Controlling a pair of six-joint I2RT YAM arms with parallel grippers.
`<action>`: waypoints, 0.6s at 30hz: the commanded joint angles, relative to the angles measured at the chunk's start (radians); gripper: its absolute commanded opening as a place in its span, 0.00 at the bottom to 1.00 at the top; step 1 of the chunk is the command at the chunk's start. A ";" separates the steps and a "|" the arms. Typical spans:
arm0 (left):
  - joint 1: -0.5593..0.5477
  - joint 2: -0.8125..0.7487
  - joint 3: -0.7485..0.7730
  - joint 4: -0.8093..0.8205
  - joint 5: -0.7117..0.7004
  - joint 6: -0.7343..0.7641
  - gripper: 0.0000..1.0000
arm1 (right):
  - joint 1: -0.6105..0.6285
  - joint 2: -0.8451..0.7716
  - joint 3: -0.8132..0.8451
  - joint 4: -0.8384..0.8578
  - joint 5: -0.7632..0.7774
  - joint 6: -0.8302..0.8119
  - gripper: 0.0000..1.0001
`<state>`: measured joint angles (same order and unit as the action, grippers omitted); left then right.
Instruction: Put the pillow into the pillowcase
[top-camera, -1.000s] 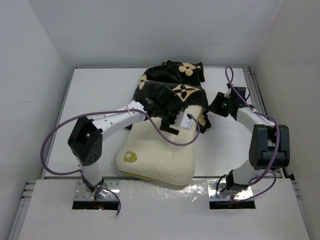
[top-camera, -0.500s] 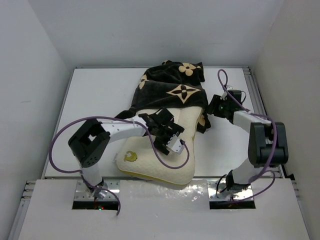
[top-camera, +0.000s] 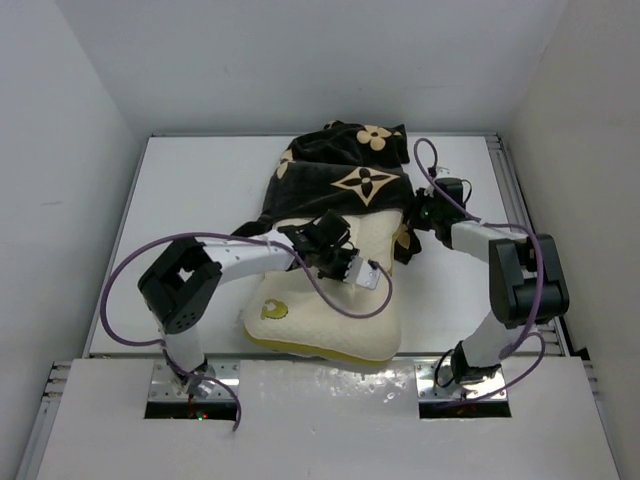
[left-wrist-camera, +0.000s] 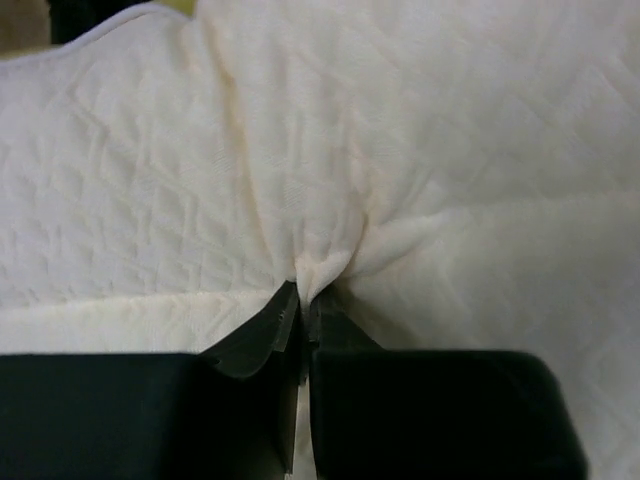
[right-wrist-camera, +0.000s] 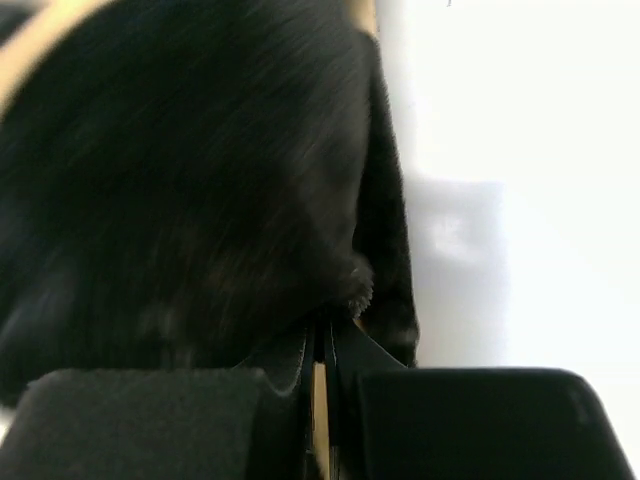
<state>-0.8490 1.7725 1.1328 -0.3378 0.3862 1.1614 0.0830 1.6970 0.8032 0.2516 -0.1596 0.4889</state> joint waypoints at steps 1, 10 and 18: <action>0.040 0.016 0.097 -0.064 -0.001 -0.296 0.00 | 0.066 -0.175 0.063 -0.092 0.067 -0.059 0.00; 0.306 -0.021 0.395 -0.317 0.007 -0.597 0.00 | 0.248 -0.523 -0.036 -0.415 0.013 -0.282 0.00; 0.294 -0.005 0.375 -0.250 -0.067 -0.603 0.00 | 0.330 -0.620 -0.024 -0.586 -0.164 -0.355 0.00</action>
<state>-0.5323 1.7844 1.4826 -0.6891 0.3733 0.6170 0.3790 1.1316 0.7769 -0.2199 -0.1967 0.1890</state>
